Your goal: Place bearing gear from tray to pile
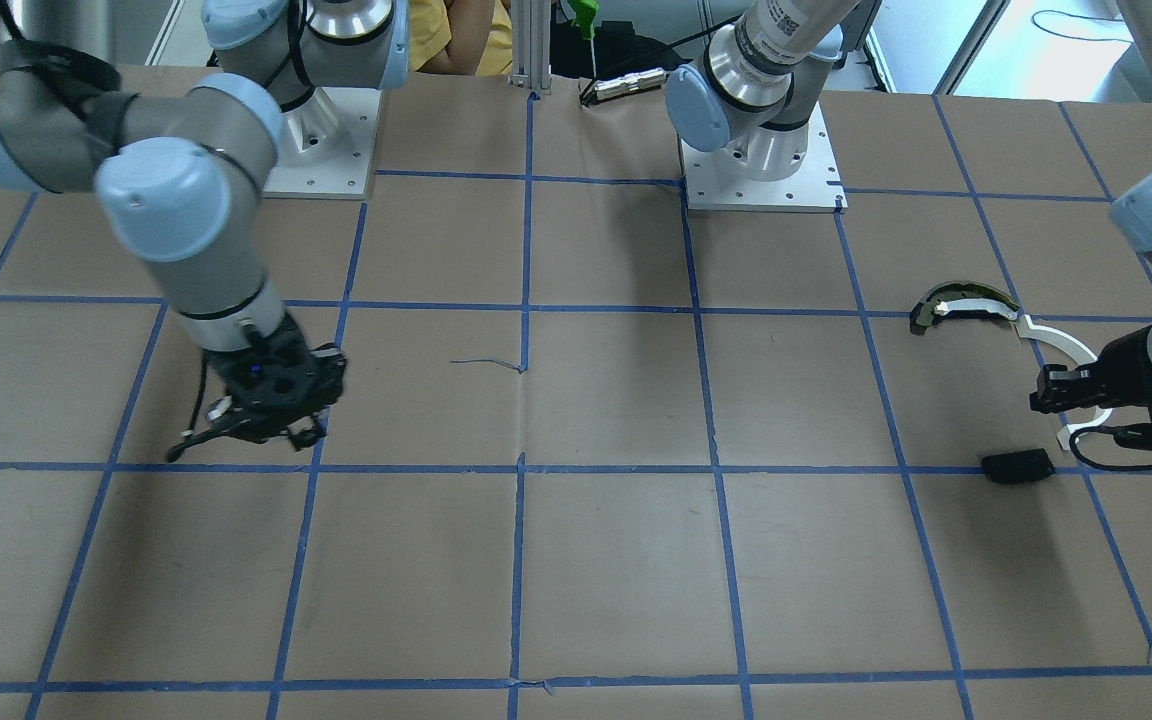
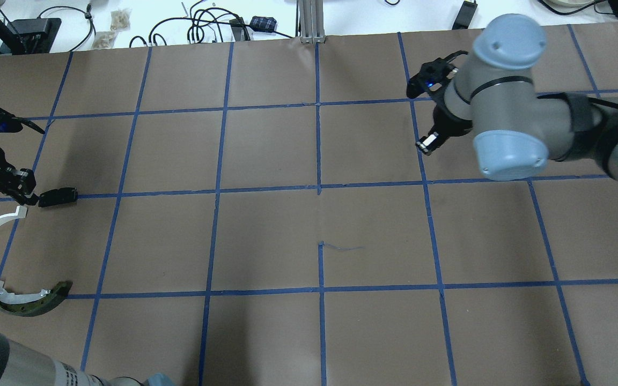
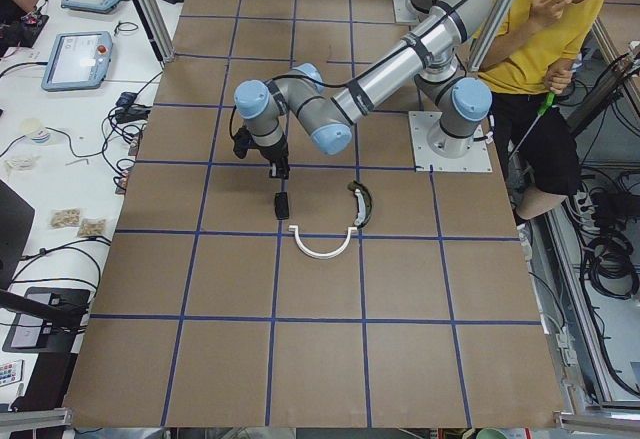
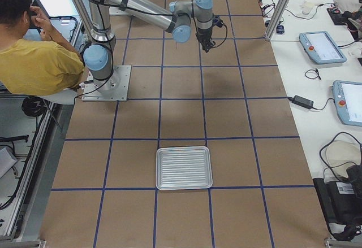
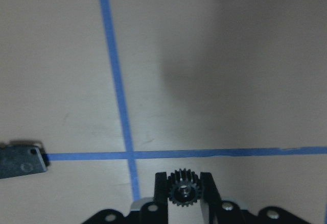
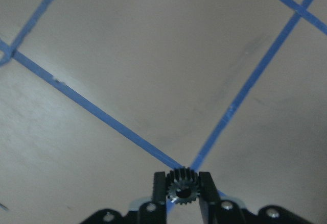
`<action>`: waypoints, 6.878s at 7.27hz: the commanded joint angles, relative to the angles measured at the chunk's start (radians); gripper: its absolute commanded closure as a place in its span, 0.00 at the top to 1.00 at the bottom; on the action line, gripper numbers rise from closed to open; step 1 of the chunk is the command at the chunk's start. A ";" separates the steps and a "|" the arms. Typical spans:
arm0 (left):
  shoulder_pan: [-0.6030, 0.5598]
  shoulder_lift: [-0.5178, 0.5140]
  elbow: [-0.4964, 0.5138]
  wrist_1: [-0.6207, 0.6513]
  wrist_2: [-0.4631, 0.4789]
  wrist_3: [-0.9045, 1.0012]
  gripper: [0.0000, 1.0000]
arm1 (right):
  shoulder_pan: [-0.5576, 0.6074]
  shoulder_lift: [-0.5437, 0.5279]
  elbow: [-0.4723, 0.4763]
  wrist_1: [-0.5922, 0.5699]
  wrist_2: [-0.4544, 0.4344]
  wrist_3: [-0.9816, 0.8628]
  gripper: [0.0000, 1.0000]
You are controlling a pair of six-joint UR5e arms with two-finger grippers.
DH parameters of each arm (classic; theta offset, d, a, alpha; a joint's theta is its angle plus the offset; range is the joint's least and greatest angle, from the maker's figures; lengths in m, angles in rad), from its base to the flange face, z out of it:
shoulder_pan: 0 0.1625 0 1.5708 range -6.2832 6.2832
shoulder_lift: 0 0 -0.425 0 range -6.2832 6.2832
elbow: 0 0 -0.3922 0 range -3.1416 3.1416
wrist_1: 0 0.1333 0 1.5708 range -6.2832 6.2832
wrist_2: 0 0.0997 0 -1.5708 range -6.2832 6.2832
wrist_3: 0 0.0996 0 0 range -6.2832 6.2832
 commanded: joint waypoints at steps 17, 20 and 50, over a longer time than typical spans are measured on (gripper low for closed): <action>-0.425 0.087 0.037 -0.062 -0.078 -0.674 1.00 | -0.156 -0.193 -0.374 0.683 -0.041 0.377 1.00; -0.712 0.046 0.019 0.006 -0.107 -0.948 1.00 | -0.112 -0.194 -0.350 0.683 -0.080 0.404 1.00; -0.423 -0.007 0.097 -0.095 0.012 -0.612 0.00 | -0.061 -0.181 -0.403 0.672 -0.066 0.425 1.00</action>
